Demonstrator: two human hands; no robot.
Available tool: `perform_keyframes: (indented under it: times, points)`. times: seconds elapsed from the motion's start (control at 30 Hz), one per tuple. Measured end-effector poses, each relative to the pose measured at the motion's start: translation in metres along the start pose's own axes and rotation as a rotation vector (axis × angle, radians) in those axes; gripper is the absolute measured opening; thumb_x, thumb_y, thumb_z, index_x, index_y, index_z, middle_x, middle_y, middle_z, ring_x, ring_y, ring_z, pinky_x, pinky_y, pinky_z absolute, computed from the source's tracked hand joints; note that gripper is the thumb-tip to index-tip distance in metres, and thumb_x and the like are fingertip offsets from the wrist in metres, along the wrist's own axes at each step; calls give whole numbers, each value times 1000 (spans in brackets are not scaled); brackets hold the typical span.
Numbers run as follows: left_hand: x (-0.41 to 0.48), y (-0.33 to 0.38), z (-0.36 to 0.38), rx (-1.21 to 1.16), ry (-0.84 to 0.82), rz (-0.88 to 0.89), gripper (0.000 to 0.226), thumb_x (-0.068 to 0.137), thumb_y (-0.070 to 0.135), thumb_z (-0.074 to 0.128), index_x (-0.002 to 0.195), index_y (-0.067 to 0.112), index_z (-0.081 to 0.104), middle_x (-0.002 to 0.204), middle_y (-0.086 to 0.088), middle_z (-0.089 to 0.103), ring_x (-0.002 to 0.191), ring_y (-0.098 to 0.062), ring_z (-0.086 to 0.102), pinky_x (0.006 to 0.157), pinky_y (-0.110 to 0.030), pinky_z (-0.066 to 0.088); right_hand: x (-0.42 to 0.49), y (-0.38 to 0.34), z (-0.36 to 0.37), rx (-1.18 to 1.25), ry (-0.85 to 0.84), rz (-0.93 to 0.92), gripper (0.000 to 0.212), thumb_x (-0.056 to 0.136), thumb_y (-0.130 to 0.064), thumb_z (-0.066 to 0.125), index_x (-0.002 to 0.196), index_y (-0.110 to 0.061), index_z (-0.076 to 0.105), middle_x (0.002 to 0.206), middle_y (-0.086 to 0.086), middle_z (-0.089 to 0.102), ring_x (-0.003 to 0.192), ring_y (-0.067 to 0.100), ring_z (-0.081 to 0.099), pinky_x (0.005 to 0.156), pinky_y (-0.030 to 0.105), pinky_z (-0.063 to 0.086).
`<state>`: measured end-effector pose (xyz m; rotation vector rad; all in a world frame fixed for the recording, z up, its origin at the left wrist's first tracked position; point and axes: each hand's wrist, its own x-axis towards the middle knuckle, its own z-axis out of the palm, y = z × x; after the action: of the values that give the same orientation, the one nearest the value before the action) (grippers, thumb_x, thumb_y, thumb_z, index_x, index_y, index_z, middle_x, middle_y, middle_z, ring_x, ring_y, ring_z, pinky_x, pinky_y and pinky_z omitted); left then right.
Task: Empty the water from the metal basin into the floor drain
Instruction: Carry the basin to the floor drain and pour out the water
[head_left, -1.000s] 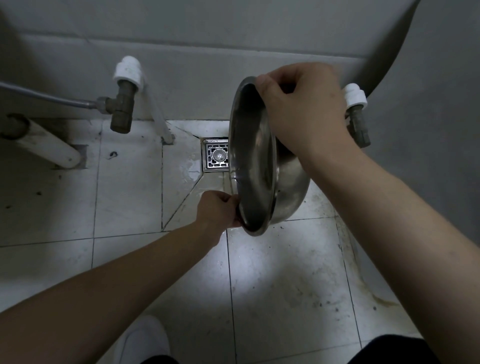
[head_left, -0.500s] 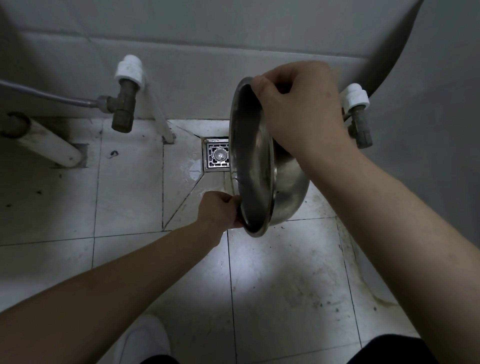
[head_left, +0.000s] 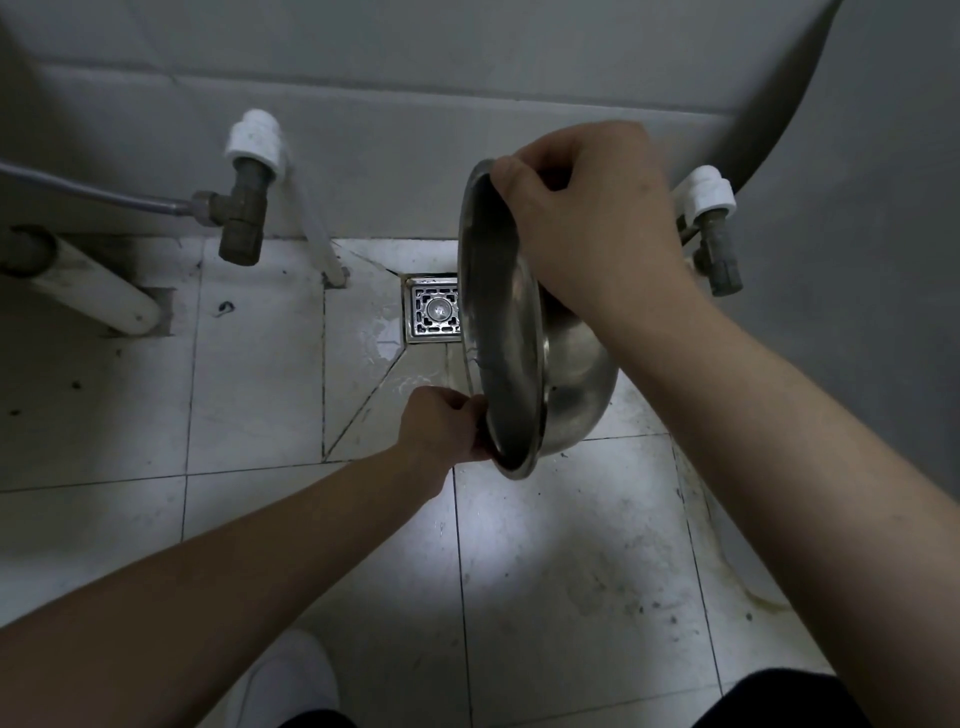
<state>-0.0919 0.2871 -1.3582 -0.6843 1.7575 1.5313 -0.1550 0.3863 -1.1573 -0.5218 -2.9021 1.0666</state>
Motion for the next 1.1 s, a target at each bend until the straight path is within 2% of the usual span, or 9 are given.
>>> perform_keyframes:
  times: [0.27, 0.43, 0.53, 0.63, 0.77, 0.83, 0.9, 1.1]
  points:
    - [-5, 2, 2, -27, -10, -31, 30, 99, 1, 55, 71, -5, 63, 46, -2, 67, 49, -24, 72, 51, -36, 63, -1, -1, -1, -4, 4, -2, 30, 99, -36, 60, 96, -13, 79, 88, -1, 77, 81, 13, 70, 83, 38, 59]
    - [-8, 3, 3, -18, -17, -20, 29, 99, -1, 54, 72, -3, 63, 64, -11, 68, 50, -24, 72, 58, -44, 65, -2, -1, 0, 0, -3, -8, 27, 98, -37, 60, 95, -18, 79, 85, -6, 76, 83, 12, 70, 83, 38, 58]
    - [-8, 2, 3, -19, -17, -18, 29, 99, -2, 54, 72, -4, 63, 61, -9, 68, 50, -24, 72, 59, -45, 65, -2, 0, 0, 2, 3, -14, 28, 98, -37, 60, 95, -16, 79, 85, -5, 76, 81, 12, 70, 82, 36, 58]
    - [-8, 1, 0, -20, -13, -22, 24, 98, -2, 54, 77, -6, 64, 66, -12, 68, 51, -25, 72, 60, -46, 65, -2, 0, 0, -1, 5, -28, 29, 99, -36, 60, 95, -14, 79, 86, -2, 77, 80, 11, 70, 80, 34, 58]
    - [-5, 2, -7, -28, 34, -30, 23, 98, 1, 57, 79, -5, 68, 61, -9, 72, 57, -29, 75, 61, -46, 65, -1, 1, 0, 8, 17, -33, 32, 99, -33, 60, 99, -6, 78, 93, 11, 78, 84, 23, 71, 83, 41, 58]
    - [-7, 3, -10, -28, 37, -30, 22, 99, 2, 57, 81, -2, 69, 67, -11, 74, 60, -28, 76, 64, -46, 65, 0, 2, 0, 17, 26, -32, 31, 98, -33, 60, 97, -8, 79, 91, 9, 78, 85, 21, 71, 83, 40, 58]
    - [-9, 4, -13, -34, 48, -32, 22, 99, 3, 57, 80, 1, 68, 74, -13, 74, 58, -26, 75, 59, -40, 65, 0, 3, -2, 22, 32, -34, 31, 97, -31, 60, 96, -7, 79, 93, 10, 78, 88, 22, 71, 85, 41, 57]
    - [-17, 10, -26, -27, 73, -28, 20, 100, 3, 56, 84, 0, 68, 80, -15, 73, 57, -20, 75, 58, -35, 64, 0, 10, -9, 87, 40, 13, 28, 98, -31, 63, 95, -10, 80, 95, 5, 79, 90, 17, 72, 90, 39, 57]
